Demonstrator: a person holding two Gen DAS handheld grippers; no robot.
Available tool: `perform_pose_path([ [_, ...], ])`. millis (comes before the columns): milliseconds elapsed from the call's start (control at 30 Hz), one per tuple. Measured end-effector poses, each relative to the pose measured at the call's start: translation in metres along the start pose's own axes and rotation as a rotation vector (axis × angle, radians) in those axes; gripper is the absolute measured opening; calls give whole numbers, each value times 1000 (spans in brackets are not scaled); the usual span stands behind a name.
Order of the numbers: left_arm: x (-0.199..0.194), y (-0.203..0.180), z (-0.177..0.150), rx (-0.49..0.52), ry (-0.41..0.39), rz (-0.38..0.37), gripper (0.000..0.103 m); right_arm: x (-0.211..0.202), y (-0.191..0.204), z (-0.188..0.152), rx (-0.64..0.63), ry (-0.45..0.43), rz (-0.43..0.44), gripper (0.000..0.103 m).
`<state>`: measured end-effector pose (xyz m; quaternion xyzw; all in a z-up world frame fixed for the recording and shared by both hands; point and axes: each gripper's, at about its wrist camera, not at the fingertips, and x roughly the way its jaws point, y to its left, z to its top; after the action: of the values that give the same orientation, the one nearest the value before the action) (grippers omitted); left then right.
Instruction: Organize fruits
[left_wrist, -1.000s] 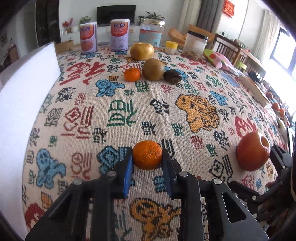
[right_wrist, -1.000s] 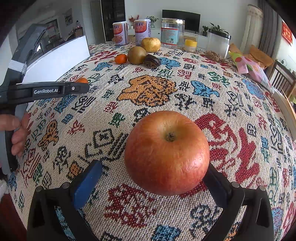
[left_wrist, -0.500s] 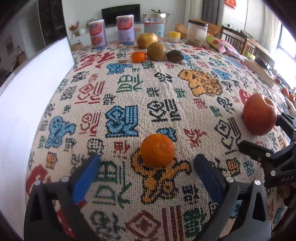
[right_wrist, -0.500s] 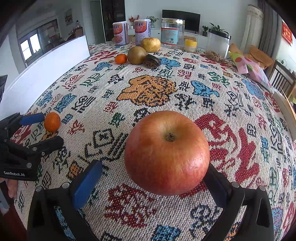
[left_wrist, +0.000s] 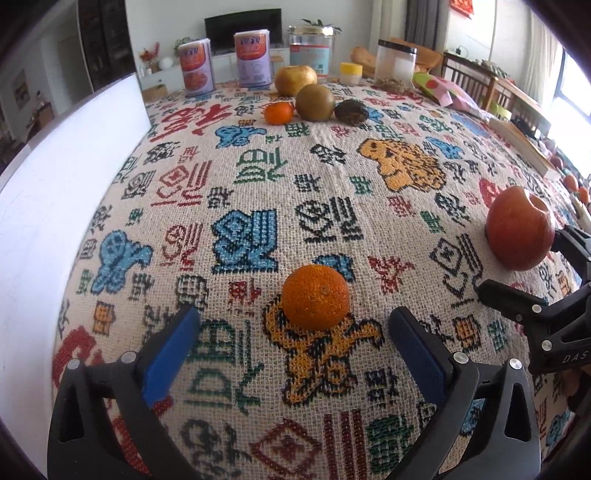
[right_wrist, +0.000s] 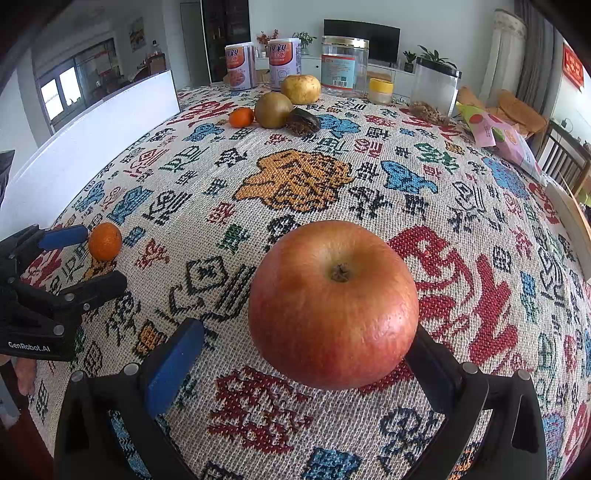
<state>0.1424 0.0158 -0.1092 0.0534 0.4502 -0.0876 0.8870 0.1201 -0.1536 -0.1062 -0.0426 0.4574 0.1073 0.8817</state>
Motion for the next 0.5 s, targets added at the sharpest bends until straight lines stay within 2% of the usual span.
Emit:
perform_pose_path([
  [500,0,0,0,0,0,1,102,0,0,0,0,0,0,103],
])
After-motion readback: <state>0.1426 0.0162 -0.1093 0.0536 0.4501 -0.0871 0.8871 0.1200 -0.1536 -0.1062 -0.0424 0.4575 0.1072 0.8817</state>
